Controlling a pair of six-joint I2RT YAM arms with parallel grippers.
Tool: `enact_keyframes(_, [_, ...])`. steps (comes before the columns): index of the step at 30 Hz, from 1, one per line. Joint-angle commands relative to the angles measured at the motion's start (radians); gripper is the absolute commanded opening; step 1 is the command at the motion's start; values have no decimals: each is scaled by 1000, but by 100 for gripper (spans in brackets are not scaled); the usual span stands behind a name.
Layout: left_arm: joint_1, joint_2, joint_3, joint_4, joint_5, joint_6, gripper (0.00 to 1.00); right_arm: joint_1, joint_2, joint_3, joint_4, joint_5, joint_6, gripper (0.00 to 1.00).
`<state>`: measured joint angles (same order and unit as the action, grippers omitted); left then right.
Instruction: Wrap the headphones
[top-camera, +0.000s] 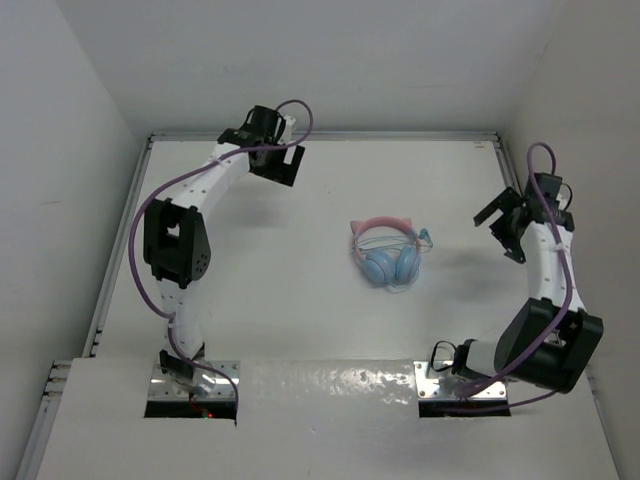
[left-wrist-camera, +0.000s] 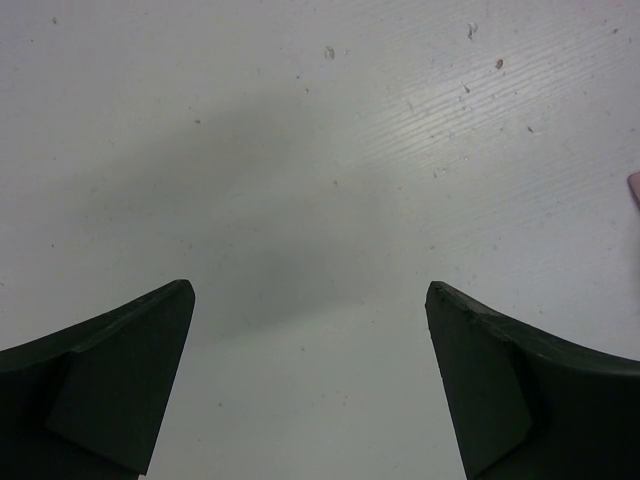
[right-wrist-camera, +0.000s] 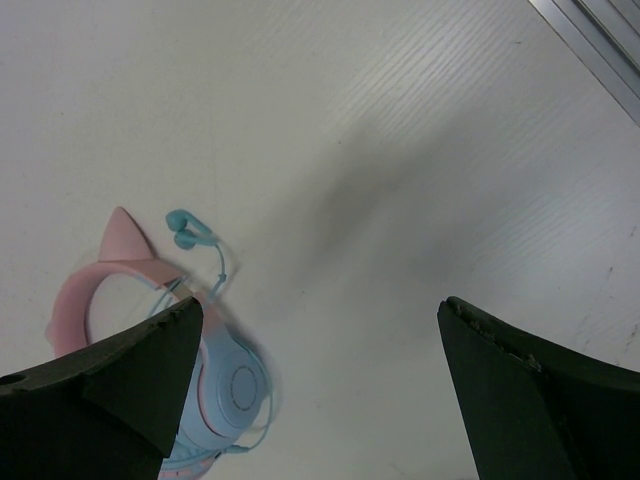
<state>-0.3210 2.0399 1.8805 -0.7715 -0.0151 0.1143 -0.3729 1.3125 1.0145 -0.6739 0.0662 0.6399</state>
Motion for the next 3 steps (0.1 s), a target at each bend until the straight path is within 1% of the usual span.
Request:
enact_keyframes(1, [-6,-61,0,31,-9,-11,99,0,-35,-11,46,-17,-5,99])
enact_keyframes(3, [-6,-61,0,31,-8,-11,99,0,-32,-11,51,-16,-2,99])
